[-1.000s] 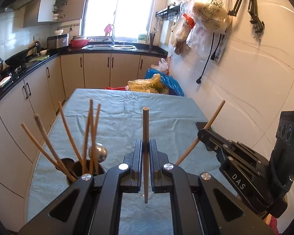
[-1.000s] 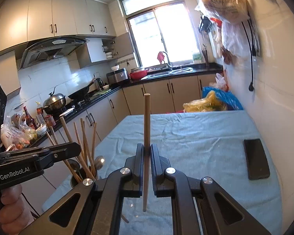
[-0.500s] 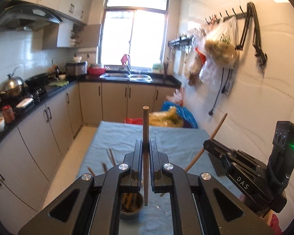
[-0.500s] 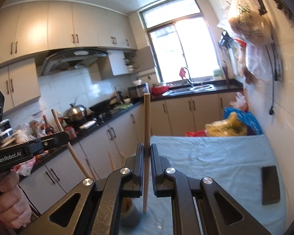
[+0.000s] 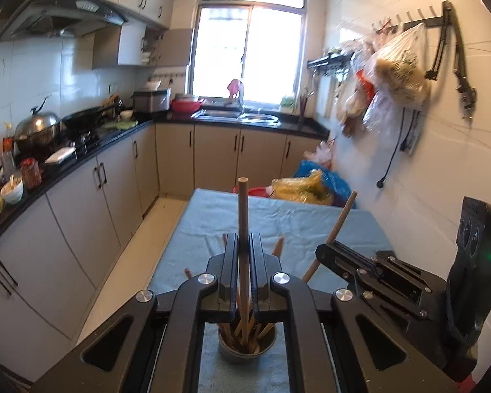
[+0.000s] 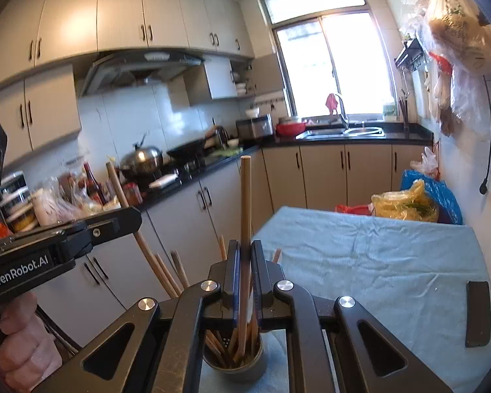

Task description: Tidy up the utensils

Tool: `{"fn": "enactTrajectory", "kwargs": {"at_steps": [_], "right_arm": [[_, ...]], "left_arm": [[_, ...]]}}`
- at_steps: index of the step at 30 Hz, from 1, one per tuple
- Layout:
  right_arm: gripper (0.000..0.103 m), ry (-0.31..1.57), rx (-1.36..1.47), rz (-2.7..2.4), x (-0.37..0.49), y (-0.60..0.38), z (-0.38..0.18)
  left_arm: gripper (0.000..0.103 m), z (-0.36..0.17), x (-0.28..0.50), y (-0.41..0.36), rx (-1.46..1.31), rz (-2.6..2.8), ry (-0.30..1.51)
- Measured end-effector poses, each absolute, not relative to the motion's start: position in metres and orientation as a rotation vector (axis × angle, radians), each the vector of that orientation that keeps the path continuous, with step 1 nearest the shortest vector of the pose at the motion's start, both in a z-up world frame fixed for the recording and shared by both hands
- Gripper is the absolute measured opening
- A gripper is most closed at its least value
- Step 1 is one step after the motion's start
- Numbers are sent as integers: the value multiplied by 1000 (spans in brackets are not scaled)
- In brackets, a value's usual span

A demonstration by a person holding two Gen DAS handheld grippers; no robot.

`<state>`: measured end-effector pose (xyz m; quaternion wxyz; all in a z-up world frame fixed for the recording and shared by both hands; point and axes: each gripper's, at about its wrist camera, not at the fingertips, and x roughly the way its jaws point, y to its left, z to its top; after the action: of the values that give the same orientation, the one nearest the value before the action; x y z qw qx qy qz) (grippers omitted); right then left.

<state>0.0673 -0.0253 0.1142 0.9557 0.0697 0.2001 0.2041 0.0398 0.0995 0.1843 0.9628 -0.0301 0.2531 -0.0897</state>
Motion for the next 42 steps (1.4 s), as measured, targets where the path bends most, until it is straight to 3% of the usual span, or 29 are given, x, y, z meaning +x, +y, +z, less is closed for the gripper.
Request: {"fn": "enactTrajectory", "kwargs": {"at_steps": [28, 32, 37, 38, 42], "right_arm": [[8, 606, 144, 410, 106, -20, 42], [32, 575, 163, 415, 99, -27, 53], [37, 513, 179, 409, 80, -39, 72], [44, 492, 180, 394, 74, -44, 77], [66, 423, 149, 321, 48, -58, 86]], "left_arm": [[6, 116, 65, 113, -77, -119, 615], [9, 116, 63, 114, -79, -120, 612], [30, 122, 51, 117, -63, -93, 570], [33, 124, 47, 118, -58, -84, 558], [69, 127, 25, 123, -36, -24, 504]]}}
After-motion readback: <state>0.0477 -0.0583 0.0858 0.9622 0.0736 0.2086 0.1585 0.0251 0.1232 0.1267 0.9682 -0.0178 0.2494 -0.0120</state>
